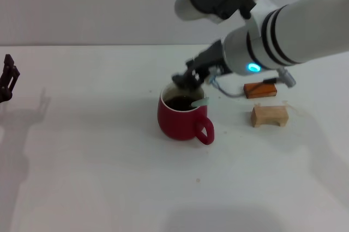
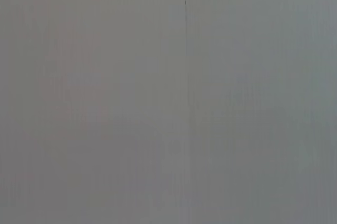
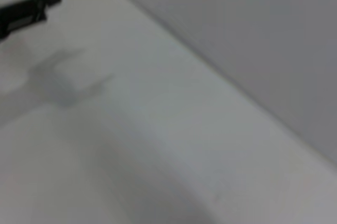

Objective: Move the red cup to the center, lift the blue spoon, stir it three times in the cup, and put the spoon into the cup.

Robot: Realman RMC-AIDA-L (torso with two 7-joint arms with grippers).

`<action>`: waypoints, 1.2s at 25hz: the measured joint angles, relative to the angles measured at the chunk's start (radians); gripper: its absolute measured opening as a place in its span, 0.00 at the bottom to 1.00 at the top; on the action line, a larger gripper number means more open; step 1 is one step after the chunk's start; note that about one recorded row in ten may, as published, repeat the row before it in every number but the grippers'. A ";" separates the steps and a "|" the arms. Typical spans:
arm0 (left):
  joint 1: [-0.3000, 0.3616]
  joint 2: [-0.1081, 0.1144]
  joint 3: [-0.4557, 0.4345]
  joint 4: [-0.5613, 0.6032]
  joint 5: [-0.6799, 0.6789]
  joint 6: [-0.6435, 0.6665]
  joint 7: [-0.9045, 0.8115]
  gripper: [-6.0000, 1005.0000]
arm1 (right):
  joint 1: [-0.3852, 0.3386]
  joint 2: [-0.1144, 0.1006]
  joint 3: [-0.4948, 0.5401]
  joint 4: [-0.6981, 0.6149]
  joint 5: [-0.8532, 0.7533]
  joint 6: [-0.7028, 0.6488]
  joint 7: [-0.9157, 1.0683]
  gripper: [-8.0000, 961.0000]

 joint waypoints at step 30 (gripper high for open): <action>0.011 0.000 -0.061 0.010 -0.009 -0.006 -0.002 0.84 | -0.714 0.006 -0.122 -0.623 0.103 -2.129 0.009 0.53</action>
